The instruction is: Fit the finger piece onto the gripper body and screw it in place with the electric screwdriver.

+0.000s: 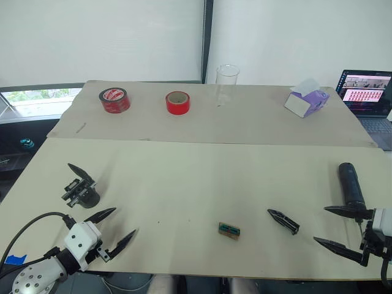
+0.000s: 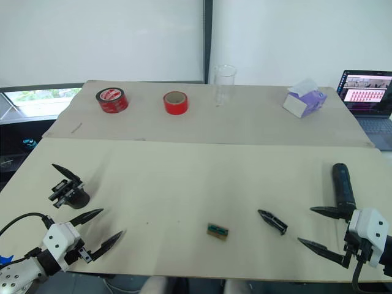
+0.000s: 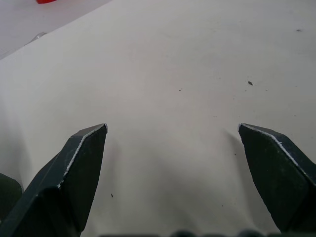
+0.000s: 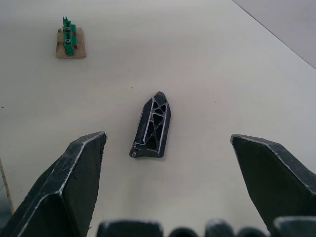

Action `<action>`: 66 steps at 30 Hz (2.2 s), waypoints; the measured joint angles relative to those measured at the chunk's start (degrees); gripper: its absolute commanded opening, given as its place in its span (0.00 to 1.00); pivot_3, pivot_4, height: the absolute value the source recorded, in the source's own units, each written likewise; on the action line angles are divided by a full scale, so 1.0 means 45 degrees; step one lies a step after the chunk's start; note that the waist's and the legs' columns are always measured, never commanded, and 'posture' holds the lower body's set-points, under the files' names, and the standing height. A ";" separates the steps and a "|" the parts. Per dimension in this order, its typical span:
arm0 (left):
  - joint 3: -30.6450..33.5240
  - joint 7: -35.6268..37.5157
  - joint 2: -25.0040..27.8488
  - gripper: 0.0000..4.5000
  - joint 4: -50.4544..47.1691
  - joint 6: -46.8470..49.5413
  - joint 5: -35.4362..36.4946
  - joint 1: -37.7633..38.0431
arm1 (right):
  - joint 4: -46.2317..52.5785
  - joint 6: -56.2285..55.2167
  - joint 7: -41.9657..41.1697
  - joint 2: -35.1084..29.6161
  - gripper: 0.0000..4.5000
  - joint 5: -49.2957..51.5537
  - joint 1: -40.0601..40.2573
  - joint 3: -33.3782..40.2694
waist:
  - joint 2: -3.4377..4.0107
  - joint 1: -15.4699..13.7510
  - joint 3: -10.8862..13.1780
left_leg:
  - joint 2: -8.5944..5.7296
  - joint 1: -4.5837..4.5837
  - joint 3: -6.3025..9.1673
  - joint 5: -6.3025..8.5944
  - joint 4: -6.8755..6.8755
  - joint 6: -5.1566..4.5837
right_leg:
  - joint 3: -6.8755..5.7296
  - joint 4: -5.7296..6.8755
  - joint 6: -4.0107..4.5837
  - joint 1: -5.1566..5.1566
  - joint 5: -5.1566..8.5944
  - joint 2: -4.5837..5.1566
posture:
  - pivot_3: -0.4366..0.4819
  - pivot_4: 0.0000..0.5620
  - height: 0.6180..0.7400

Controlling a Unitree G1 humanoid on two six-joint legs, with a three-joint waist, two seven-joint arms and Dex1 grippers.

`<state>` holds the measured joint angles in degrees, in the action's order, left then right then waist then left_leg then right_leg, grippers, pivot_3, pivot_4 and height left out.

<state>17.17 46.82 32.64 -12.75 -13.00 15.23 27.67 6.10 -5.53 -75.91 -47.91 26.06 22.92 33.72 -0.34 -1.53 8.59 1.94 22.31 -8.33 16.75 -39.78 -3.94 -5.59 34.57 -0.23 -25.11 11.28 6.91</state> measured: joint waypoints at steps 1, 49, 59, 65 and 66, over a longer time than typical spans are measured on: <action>0.0000 0.0000 0.0000 1.00 0.0000 0.0000 -0.0001 0.0000 | 0.0000 0.0000 0.0000 0.0000 0.99 0.0000 0.0000 0.0000 | 0.0000 0.0000 0.0000 | 0.0000 0.0000 0.0000 0.0000 0.0000 0.0000 | 0.0000 0.0000 0.0000 0.0000 0.0000 0.0000 | 0.48 0.27 1.00; 0.1528 -0.4788 -0.1642 0.52 0.2661 0.5049 0.0922 -0.4126 | 0.2760 -0.1291 0.0554 0.3201 1.00 0.2486 -0.1138 -0.2715 | -0.0006 -0.0009 -0.0042 | 0.0000 -0.0059 -0.0013 -0.0027 -0.0011 0.0046 | 0.0001 0.0097 0.0013 0.0020 -0.0020 0.0010 | 0.48 0.27 1.00; -0.2056 -0.1791 -0.1915 0.52 0.1201 0.4290 0.1094 -0.5070 | 0.1685 -0.2811 -0.0795 0.3381 1.00 0.2520 0.0171 -0.1798 | -0.0044 -0.0368 -0.0020 | -0.0015 0.0013 -0.0016 -0.0022 -0.0043 0.0032 | -0.0005 0.0078 0.0016 0.0028 -0.0036 0.0019 | 0.48 0.27 1.00; -0.5118 -0.0284 -0.2059 0.52 0.0860 0.4421 0.0377 -0.7560 | 0.1451 -0.3058 -0.1010 0.3435 1.00 0.2516 0.1068 -0.1692 | -0.0030 -0.0135 -0.0027 | -0.0009 0.0000 -0.0020 -0.0048 -0.0036 -0.0004 | 0.0003 0.0088 -0.0032 0.0045 -0.0096 -0.0045 | 0.48 0.27 1.00; -0.5547 -0.0079 -0.2162 0.52 0.0983 0.4515 0.0287 -0.7891 | 0.1590 -0.3057 -0.0883 0.3441 1.00 0.2509 0.1205 -0.1688 | -0.0027 -0.0102 -0.0029 | 0.0001 -0.0003 -0.0021 -0.0083 -0.0036 -0.0056 | 0.0013 0.0089 -0.0032 0.0043 -0.0095 -0.0066 | 0.48 0.27 1.00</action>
<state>-7.79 46.46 22.91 -8.32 7.32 16.52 -7.84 13.26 -19.29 -79.89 -32.42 37.35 28.34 26.13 -0.47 -1.98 8.46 1.94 22.30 -8.43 16.37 -39.95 -4.19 -5.54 34.97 -0.38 -24.92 10.85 6.61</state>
